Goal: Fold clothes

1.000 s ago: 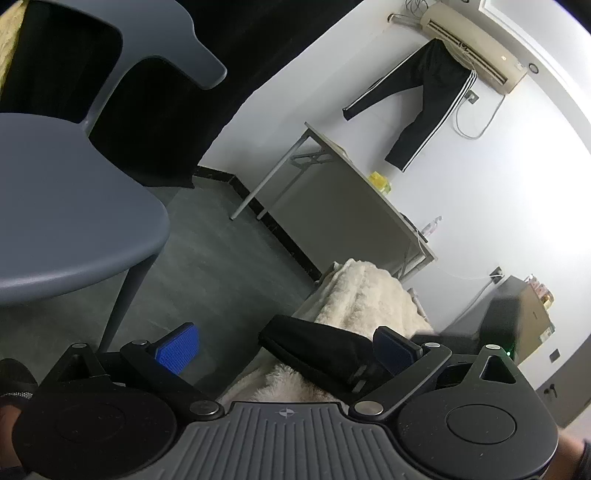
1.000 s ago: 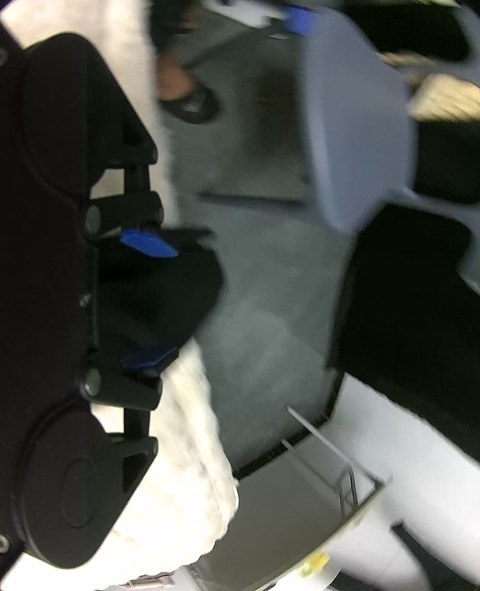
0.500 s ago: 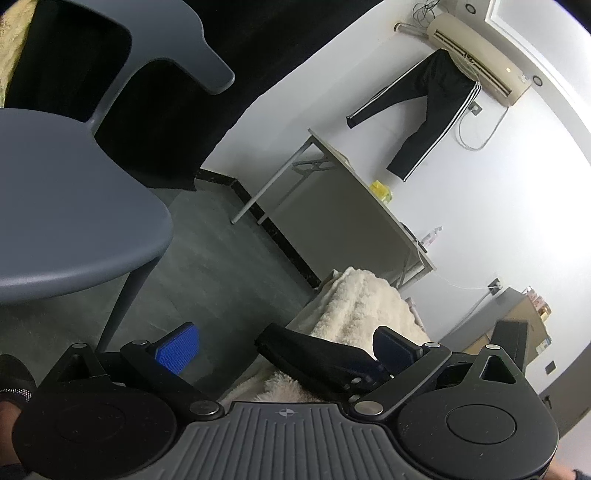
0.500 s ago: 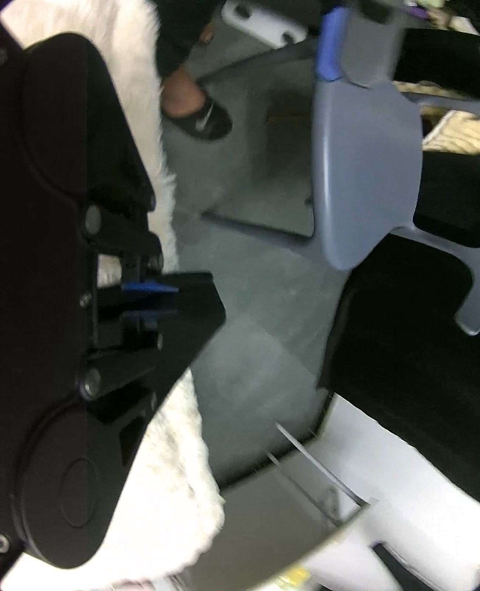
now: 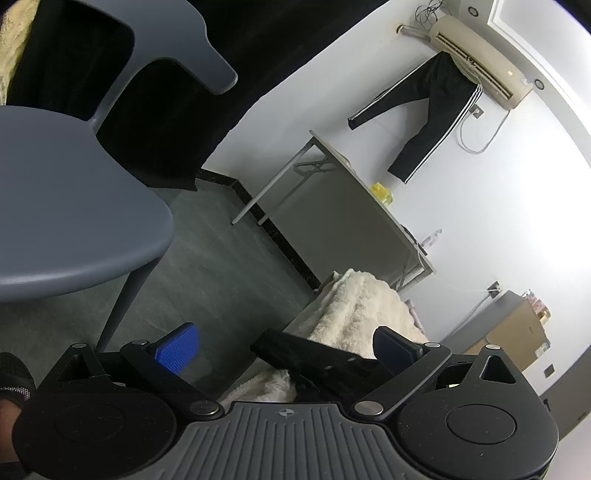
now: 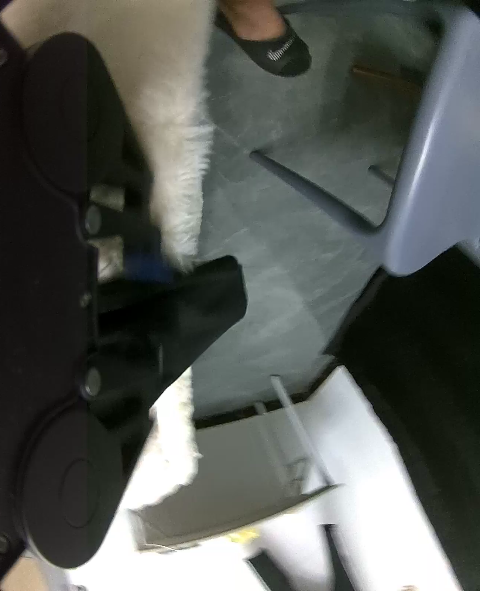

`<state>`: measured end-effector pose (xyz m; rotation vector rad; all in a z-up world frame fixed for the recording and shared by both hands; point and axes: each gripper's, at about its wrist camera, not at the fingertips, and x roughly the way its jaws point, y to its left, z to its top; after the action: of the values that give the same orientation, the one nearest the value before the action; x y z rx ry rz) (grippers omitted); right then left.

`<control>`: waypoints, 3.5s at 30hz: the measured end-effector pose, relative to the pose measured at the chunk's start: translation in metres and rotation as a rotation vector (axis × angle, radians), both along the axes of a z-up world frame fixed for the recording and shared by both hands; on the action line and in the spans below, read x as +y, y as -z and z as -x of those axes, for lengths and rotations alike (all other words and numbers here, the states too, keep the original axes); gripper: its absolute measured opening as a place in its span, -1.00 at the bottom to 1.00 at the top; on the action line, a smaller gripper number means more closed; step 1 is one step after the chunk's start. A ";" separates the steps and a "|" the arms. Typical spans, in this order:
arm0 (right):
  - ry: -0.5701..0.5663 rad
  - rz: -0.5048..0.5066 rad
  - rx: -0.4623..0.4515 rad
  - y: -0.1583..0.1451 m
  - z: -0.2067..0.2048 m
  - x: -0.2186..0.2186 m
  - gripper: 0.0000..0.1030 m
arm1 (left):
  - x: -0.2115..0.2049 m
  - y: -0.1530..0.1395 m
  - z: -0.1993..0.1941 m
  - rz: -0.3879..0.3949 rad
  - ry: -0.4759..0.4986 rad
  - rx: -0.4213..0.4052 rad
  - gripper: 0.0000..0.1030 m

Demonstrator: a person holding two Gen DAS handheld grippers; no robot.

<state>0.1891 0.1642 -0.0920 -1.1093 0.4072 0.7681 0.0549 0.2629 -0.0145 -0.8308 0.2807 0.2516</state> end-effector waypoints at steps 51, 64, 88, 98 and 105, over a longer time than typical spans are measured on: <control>0.464 -0.799 -0.027 -0.048 0.001 -0.076 0.60 | 0.019 0.008 0.020 0.116 -0.126 0.008 0.94; 0.563 -0.741 -0.006 -0.043 -0.037 -0.106 -0.20 | 0.019 0.004 0.021 0.087 -0.161 0.016 0.94; 0.008 -0.176 -0.092 0.021 0.011 0.055 0.31 | 0.020 0.001 0.021 0.067 -0.161 -0.003 0.94; 0.312 -0.565 -0.108 -0.051 0.031 -0.125 0.56 | 0.004 -0.003 0.013 0.014 -0.071 0.019 0.94; 0.708 -0.549 -0.076 -0.043 -0.003 -0.288 0.30 | -0.016 -0.005 0.002 -0.063 0.032 0.052 0.94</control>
<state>0.1917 -0.1240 -0.0493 -0.4188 0.4500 0.1793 0.0530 0.2466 -0.0094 -0.7577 0.3328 0.2515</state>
